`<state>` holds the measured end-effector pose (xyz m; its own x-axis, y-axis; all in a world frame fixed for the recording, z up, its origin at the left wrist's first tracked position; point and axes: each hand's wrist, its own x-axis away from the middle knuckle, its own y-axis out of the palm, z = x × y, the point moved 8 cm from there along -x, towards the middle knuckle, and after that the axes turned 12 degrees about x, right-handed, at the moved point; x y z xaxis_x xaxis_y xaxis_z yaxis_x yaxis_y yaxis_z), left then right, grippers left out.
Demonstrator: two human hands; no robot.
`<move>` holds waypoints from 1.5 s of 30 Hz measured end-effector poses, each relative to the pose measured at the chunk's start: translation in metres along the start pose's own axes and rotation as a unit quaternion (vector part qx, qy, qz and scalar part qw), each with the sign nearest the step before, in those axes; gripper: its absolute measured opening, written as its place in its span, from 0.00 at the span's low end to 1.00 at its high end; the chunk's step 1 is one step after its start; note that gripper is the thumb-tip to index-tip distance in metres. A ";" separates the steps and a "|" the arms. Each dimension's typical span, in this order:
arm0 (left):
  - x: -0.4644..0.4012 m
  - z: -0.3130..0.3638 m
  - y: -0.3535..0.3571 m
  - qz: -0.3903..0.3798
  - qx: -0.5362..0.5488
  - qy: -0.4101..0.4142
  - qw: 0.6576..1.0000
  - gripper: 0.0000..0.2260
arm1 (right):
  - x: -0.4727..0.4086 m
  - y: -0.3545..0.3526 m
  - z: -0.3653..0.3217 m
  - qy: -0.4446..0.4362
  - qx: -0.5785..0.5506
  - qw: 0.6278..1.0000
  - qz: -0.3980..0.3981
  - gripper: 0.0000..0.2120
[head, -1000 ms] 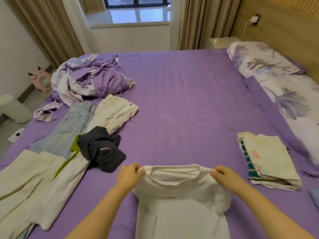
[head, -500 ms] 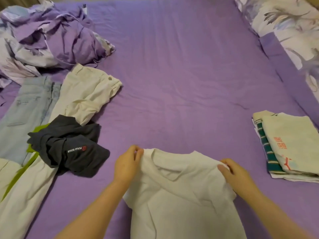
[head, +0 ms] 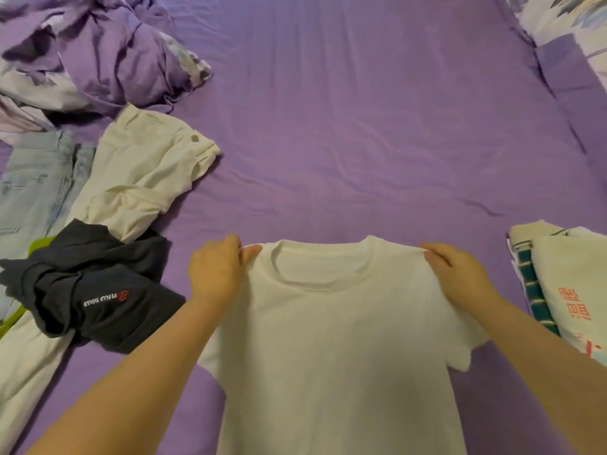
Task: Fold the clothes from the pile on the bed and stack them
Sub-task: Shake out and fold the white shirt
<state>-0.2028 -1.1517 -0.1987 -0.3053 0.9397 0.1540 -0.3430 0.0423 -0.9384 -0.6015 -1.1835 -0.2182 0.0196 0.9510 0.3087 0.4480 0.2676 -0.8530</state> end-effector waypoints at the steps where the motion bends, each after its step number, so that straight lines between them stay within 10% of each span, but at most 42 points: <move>1: -0.003 0.004 0.004 0.014 0.000 -0.014 1.000 0.15 | -0.009 0.002 0.003 0.005 -0.006 1.000 0.003 0.13; 4: 0.008 0.027 0.031 0.030 0.045 -0.018 0.998 0.15 | -0.017 0.024 0.014 0.019 -0.001 0.999 -0.031 0.18; 11: 0.113 0.153 0.124 -0.082 0.046 0.322 0.942 0.18 | 0.023 0.031 0.046 0.021 0.036 0.999 -0.020 0.27; 19: 0.109 0.189 0.183 -0.208 -0.084 0.297 0.928 0.32 | 0.012 0.016 0.071 -0.024 0.095 0.994 -0.047 0.07; 24: 0.091 0.192 0.195 -0.265 -0.148 0.277 0.911 0.37 | 0.005 0.010 0.094 0.022 0.152 0.987 -0.046 0.10; 30: 0.111 0.219 0.183 -0.241 -0.100 0.297 0.918 0.38 | 0.047 0.025 0.112 0.106 0.002 0.994 -0.030 0.40; 39: 0.137 0.242 0.213 -0.256 -0.097 0.306 0.912 0.40 | 0.050 0.014 0.102 0.071 -0.093 0.992 0.038 0.21; 45: 0.136 0.226 0.192 -0.245 -0.012 0.272 0.930 0.35 | 0.057 0.020 0.100 0.125 -0.166 0.978 0.016 0.37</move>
<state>-0.5104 -1.0926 -0.2882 0.3808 0.8375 0.3919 -0.3009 0.5129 -0.8040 -0.6812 -1.1081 -0.2596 0.2376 0.8788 0.4137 0.7088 0.1344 -0.6925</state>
